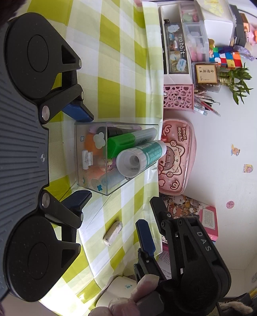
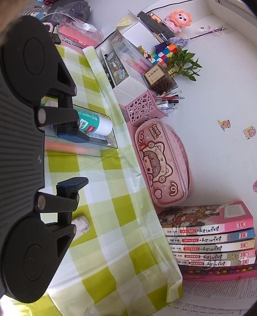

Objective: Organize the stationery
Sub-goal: 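Move the right gripper to the white eraser and grasp it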

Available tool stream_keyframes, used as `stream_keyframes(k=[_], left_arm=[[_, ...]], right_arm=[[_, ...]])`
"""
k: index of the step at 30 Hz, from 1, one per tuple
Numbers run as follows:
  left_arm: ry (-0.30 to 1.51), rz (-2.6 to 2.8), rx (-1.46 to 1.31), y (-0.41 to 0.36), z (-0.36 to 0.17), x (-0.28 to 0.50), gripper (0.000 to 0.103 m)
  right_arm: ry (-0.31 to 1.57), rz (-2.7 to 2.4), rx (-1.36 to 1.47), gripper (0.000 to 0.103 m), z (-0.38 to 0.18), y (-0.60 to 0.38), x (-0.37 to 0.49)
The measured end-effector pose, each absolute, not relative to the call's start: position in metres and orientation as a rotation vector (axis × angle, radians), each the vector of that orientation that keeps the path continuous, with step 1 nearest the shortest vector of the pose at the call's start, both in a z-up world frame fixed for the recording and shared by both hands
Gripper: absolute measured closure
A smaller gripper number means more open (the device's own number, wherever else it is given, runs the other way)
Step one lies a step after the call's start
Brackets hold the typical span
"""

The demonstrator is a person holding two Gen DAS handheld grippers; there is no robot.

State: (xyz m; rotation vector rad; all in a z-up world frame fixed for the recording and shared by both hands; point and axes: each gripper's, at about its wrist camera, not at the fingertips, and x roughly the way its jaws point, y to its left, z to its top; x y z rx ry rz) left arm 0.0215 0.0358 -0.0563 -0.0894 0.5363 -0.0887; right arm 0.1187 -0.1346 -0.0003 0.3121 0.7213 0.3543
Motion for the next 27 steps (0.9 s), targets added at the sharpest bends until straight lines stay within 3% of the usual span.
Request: stream_keyframes(k=[5, 27], left_arm=[[0.537, -0.088, -0.087, 0.036, -0.057, 0.022, 0.029], [0.538, -0.082, -0.079, 0.033, -0.057, 0.02, 0.029]], right_arm=[[0.711, 0.316, 0.251, 0.053, -0.008, -0.151, 0.11], [0.746, 0.192, 0.036, 0.053, -0.045, -0.16, 0.113]])
